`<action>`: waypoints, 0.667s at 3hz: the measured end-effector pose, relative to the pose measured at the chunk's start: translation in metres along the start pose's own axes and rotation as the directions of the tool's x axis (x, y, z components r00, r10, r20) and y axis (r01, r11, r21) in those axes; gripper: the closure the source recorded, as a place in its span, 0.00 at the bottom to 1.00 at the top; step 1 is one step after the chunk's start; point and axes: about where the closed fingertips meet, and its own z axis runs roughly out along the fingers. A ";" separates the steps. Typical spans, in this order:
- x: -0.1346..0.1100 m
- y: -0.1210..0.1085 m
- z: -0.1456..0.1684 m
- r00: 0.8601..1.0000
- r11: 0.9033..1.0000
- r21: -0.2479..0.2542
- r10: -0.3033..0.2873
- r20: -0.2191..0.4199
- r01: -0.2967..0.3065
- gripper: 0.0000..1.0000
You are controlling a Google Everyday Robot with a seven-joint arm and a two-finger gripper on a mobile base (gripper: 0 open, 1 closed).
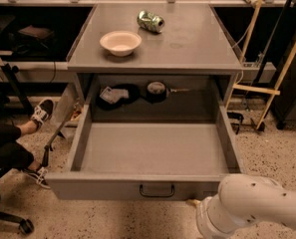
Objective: Close top drawer
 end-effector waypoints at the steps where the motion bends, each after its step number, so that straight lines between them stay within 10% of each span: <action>1: 0.002 -0.014 -0.003 0.998 0.998 0.034 0.058 -0.020 -0.058 0.00; 2: 0.001 -0.054 -0.023 0.996 0.985 0.154 0.081 -0.043 -0.073 0.00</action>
Offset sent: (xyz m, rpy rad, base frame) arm 0.2330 -0.0846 0.0891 -0.3201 -0.2606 -1.2146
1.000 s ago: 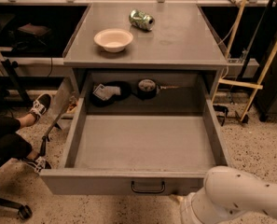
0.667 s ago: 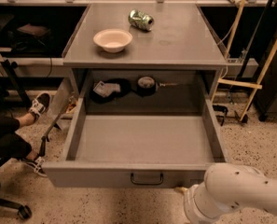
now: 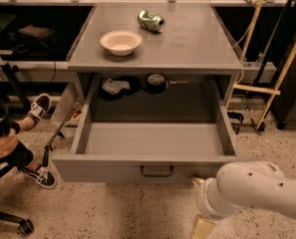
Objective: Close top drawer
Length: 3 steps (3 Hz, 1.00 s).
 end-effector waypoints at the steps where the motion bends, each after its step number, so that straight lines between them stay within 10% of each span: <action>1: -0.002 -0.015 -0.002 0.999 0.998 0.028 0.048 -0.013 -0.048 0.00; 2: -0.032 -0.131 -0.033 0.994 0.980 0.185 0.088 -0.071 -0.074 0.00; 3: -0.032 -0.131 -0.033 0.994 0.980 0.185 0.088 -0.071 -0.074 0.00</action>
Offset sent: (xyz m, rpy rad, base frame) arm 0.2786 -0.0072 0.1045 -0.1485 -0.1748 -0.9618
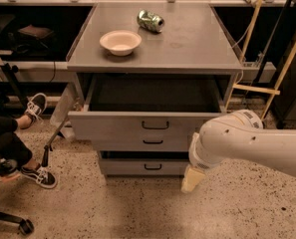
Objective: Close top drawer
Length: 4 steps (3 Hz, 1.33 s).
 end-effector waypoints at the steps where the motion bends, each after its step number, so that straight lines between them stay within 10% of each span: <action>1: -0.015 -0.031 0.004 1.000 0.999 0.031 -0.010 0.005 0.010 0.00; 4: -0.065 -0.141 0.018 0.998 0.992 0.116 0.054 0.039 -0.058 0.00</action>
Offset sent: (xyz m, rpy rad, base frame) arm 0.1729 0.0179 0.0443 -0.0134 -0.1343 -0.0636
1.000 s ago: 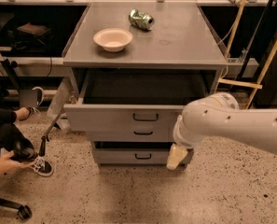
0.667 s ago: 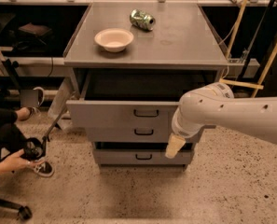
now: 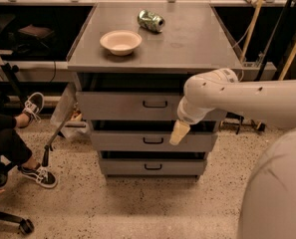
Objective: Close top drawer
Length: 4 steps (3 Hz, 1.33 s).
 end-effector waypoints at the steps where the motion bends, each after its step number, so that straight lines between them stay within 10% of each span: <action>1: 0.001 0.001 0.003 1.000 1.000 -0.006 0.008 0.002 -0.007 0.00; 4: -0.012 -0.016 0.014 1.000 0.999 -0.023 0.025 0.004 -0.025 0.00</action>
Offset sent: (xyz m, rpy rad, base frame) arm 0.0561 0.0204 -0.0197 0.0275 0.0493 -0.0070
